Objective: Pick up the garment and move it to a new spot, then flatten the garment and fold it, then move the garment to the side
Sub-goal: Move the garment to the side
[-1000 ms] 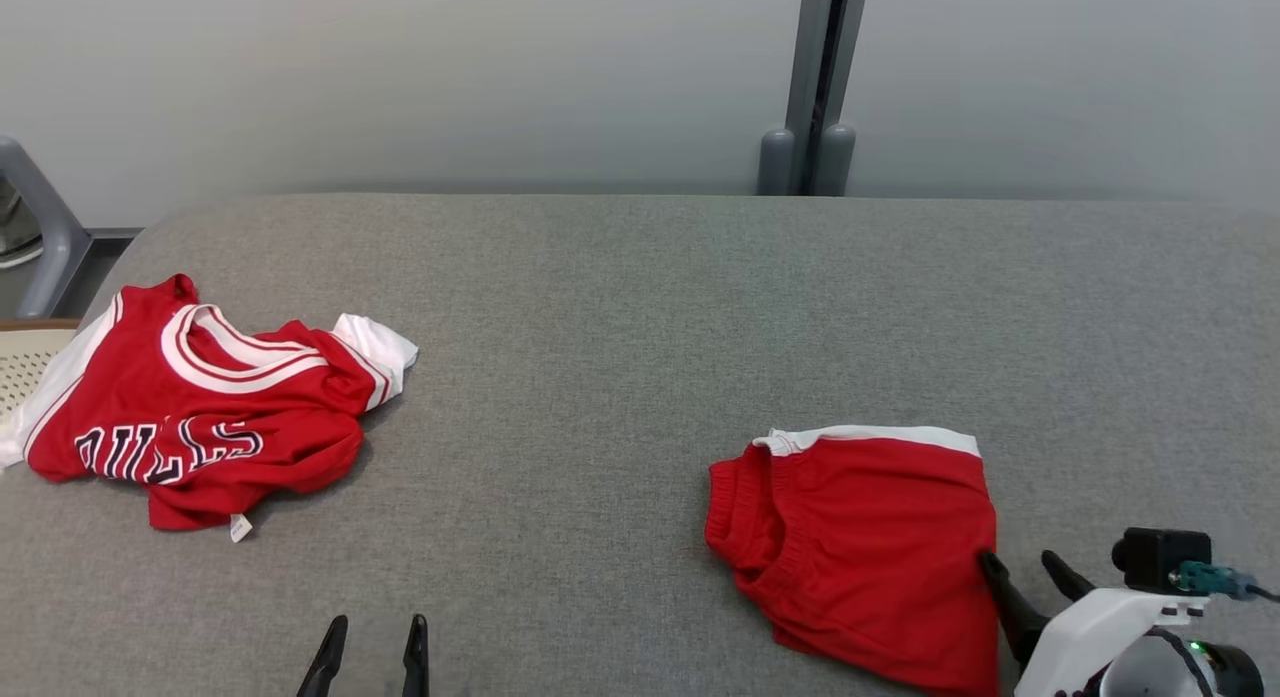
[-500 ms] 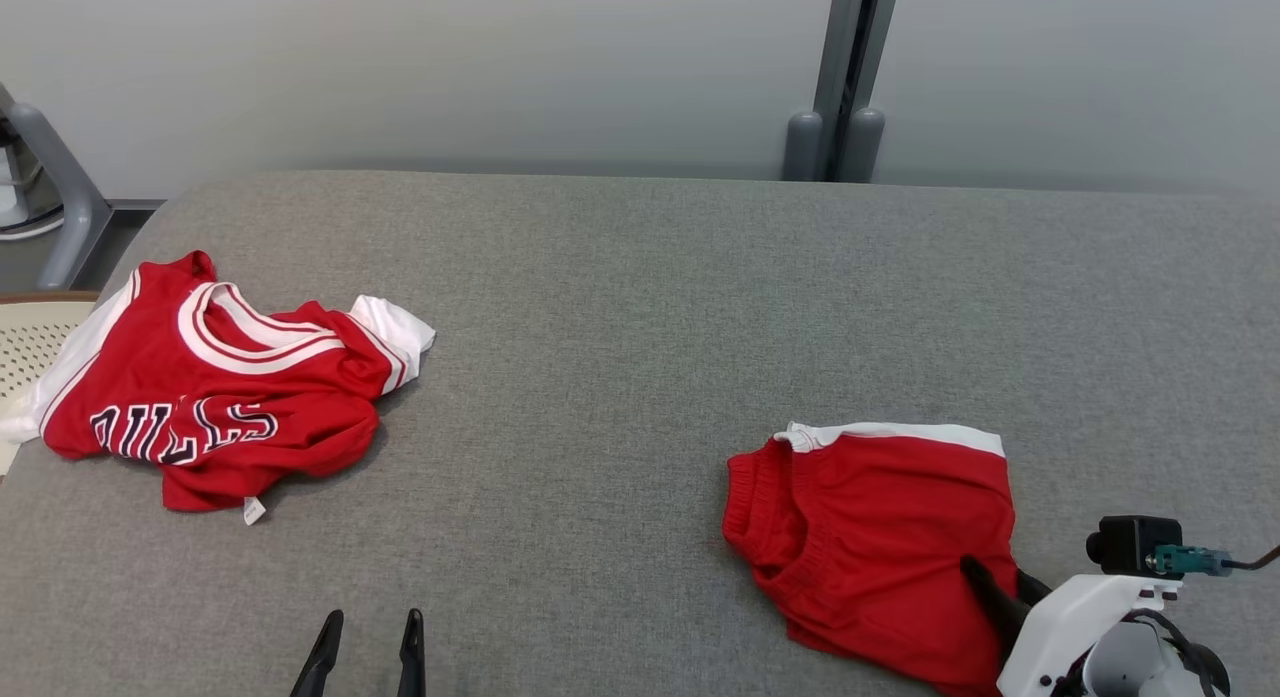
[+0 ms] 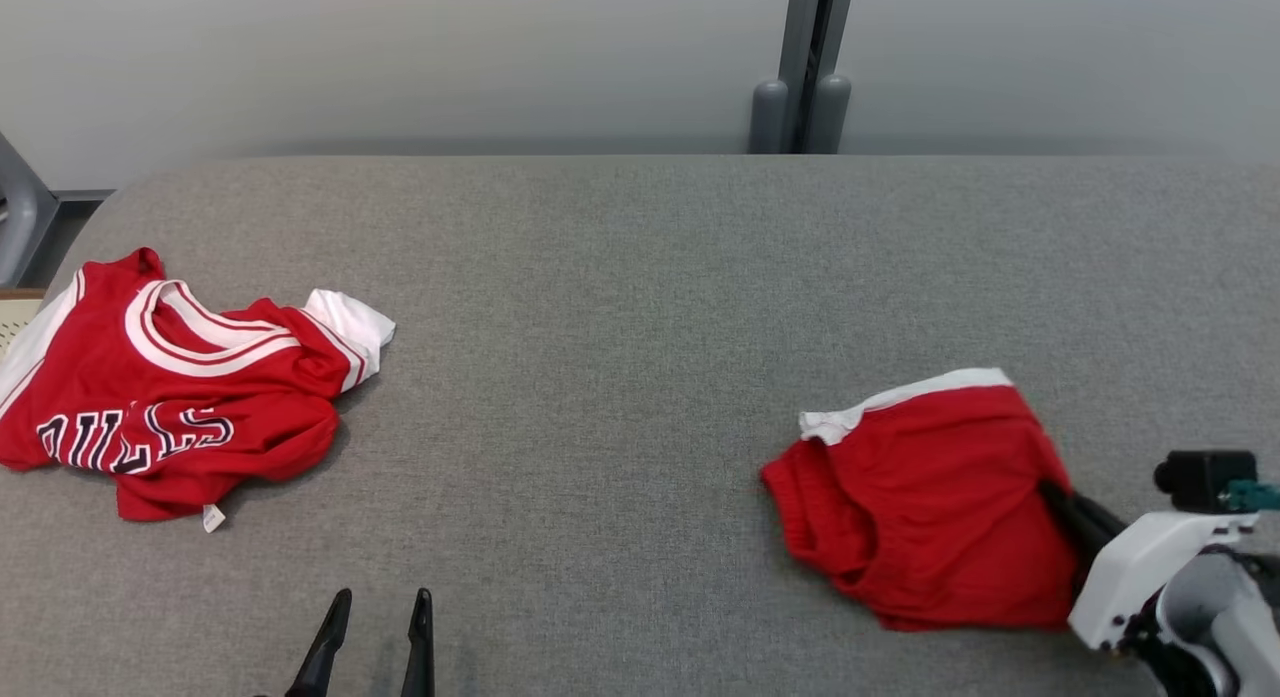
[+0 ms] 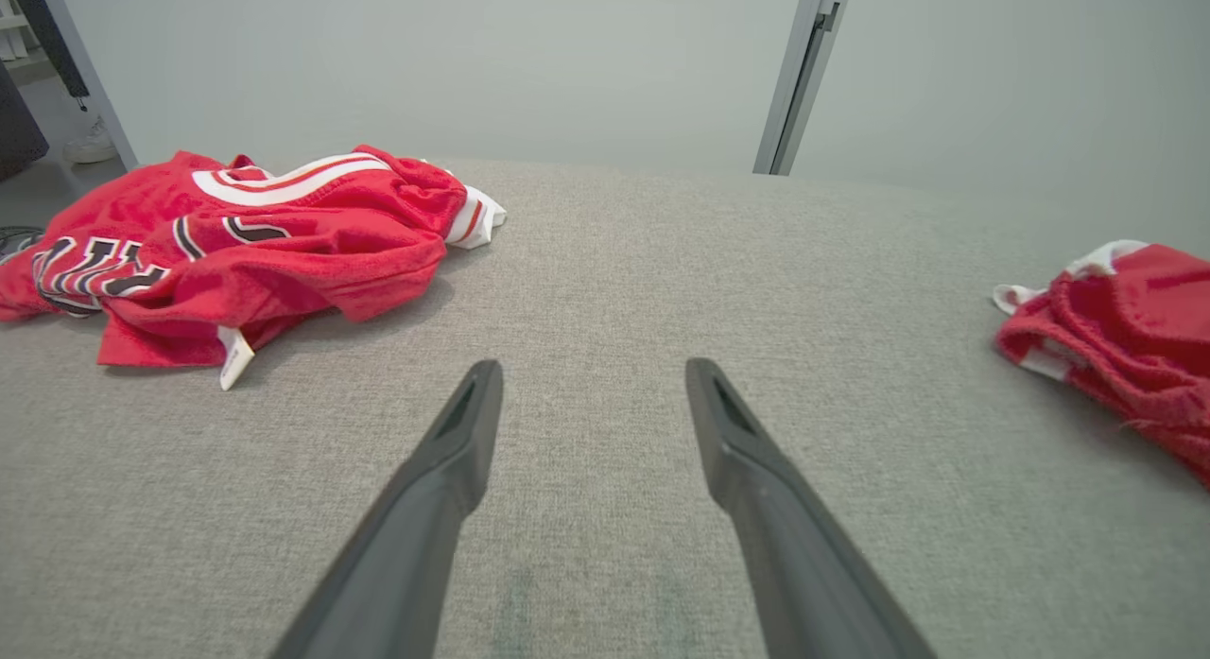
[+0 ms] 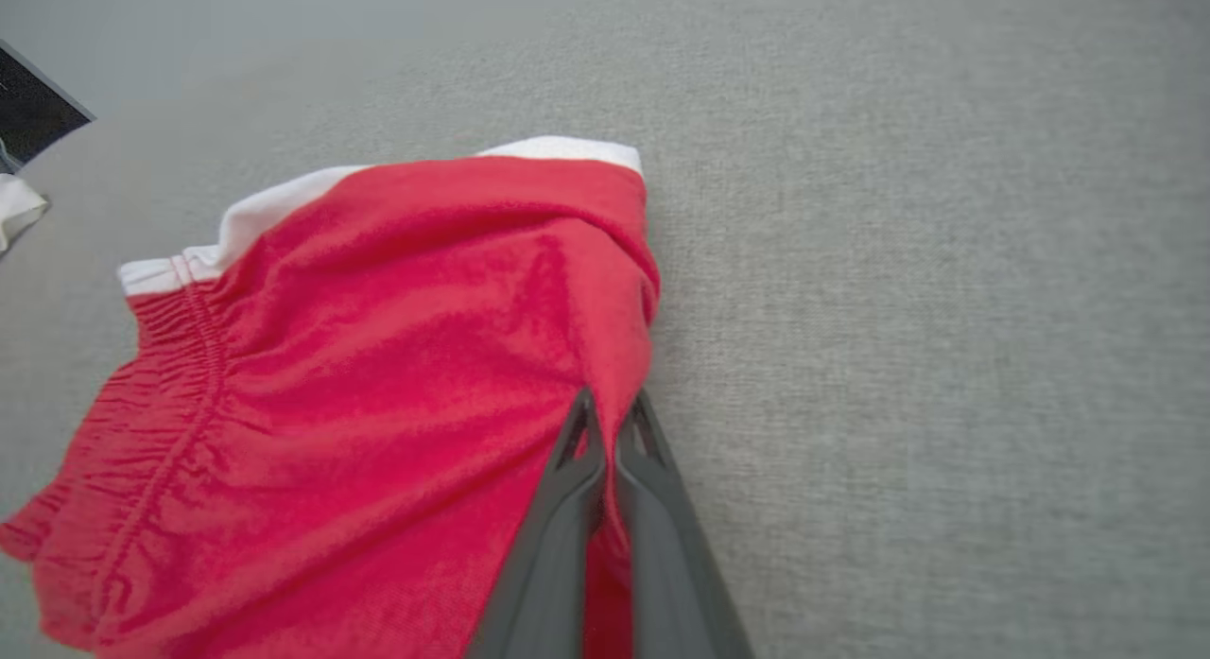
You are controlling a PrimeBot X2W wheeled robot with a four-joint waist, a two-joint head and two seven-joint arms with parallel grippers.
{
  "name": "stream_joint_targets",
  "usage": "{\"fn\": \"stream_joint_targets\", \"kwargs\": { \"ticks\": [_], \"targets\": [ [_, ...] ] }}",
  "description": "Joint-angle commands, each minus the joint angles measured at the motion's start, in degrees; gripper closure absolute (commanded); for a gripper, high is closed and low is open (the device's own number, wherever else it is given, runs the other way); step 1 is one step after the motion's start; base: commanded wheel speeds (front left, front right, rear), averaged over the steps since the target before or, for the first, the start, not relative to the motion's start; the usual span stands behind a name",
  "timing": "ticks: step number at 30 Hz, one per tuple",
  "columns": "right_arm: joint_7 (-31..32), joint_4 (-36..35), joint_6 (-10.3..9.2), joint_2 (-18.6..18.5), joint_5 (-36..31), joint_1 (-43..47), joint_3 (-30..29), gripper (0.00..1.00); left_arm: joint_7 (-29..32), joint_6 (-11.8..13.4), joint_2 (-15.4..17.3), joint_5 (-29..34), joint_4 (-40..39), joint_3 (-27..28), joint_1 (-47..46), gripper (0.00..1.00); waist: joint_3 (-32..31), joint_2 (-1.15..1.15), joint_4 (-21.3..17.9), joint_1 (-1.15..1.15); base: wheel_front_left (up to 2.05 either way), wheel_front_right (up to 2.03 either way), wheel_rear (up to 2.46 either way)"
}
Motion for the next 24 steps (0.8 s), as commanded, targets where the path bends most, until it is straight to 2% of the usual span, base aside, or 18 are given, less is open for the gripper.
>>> {"fn": "stream_joint_targets", "kwargs": {
  "ticks": [1, 7, 12, 16, 22, 23, 24],
  "targets": [
    [-0.88, 1.30, -0.01, -2.83, -2.30, -2.82, -0.14, 1.00, -0.07, -0.31, 0.20, -0.09, -0.16, -0.13, -1.52, 0.00, 1.94, 0.00, -0.47, 0.00, 0.00, 0.00, 0.00],
    [-1.53, 6.78, -0.01, -11.41, -11.02, -13.27, -1.94, 1.00, -0.07, -0.82, 0.21, 0.71, -0.66, -1.80, -6.07, 0.00, 9.40, 0.00, 0.34, 0.00, 0.00, 0.00, 0.00],
    [-2.19, 14.31, -0.01, -19.14, -21.27, -21.98, -5.29, 1.00, -0.07, -1.15, 0.20, 1.08, -0.37, -3.64, -9.81, 0.00, 14.42, 0.00, 2.44, 0.00, 0.00, 0.00, 0.00],
    [-2.48, 19.94, -0.01, -21.16, -26.79, -26.73, -8.57, 1.00, -0.07, -0.72, 0.21, 0.77, -0.34, -4.02, -11.02, 0.00, 16.35, 0.00, 3.52, 0.00, 0.00, 0.00, 0.00],
    [-3.87, 24.34, -0.01, -21.16, -31.65, -29.69, -11.57, 1.00, -0.07, -0.49, 0.20, 0.59, -0.08, -3.75, -10.96, 0.00, 16.77, 0.00, 3.74, 0.00, 0.00, 0.00, 0.00],
    [-4.51, 25.00, -0.01, -21.07, -32.62, -30.09, -12.30, 0.86, -0.07, -0.34, 0.19, 0.58, -0.07, -3.67, -10.78, 0.00, 16.64, 0.00, 3.60, 0.00, 0.00, 0.00, 0.00],
    [-5.23, 25.49, -0.01, -20.97, -33.85, -30.29, -12.78, 0.55, -0.07, -0.23, 0.20, 0.60, 0.01, -3.63, -10.52, 0.00, 16.45, 0.00, 3.40, 0.00, 0.00, 0.00, 0.00]
  ]
}}
